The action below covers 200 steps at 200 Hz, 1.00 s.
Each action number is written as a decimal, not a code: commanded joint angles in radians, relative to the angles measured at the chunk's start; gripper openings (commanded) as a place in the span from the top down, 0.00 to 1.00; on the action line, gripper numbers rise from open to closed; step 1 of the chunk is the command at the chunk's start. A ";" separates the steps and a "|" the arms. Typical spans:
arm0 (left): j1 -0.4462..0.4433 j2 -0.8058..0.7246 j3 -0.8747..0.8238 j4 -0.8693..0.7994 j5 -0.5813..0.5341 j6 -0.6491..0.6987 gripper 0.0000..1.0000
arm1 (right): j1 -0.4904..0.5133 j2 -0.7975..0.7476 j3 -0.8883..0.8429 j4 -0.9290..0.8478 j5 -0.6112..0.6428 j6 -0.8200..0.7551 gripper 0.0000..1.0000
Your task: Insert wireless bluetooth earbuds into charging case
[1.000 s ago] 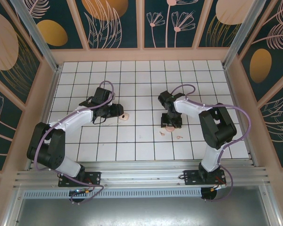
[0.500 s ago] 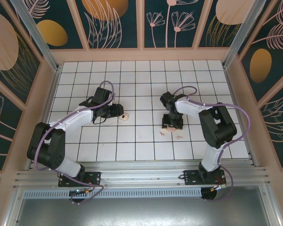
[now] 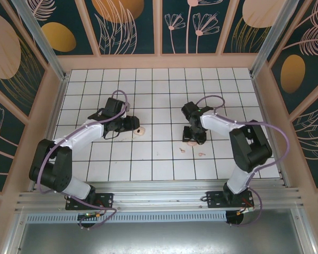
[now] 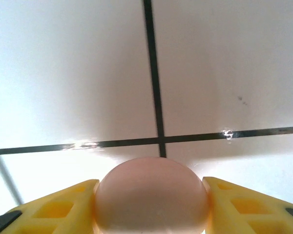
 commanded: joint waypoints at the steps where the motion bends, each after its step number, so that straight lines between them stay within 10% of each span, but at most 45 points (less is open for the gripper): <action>1: 0.002 -0.057 0.032 0.074 0.099 0.020 0.52 | 0.011 -0.152 -0.011 0.116 0.004 -0.044 0.51; 97: 0.000 -0.183 0.147 0.252 0.474 0.063 0.54 | 0.094 -0.638 -0.259 0.759 -0.166 -0.398 0.55; 200: -0.078 -0.158 0.201 0.172 0.646 0.193 0.54 | 0.274 -0.583 -0.230 0.867 -0.167 -0.956 0.56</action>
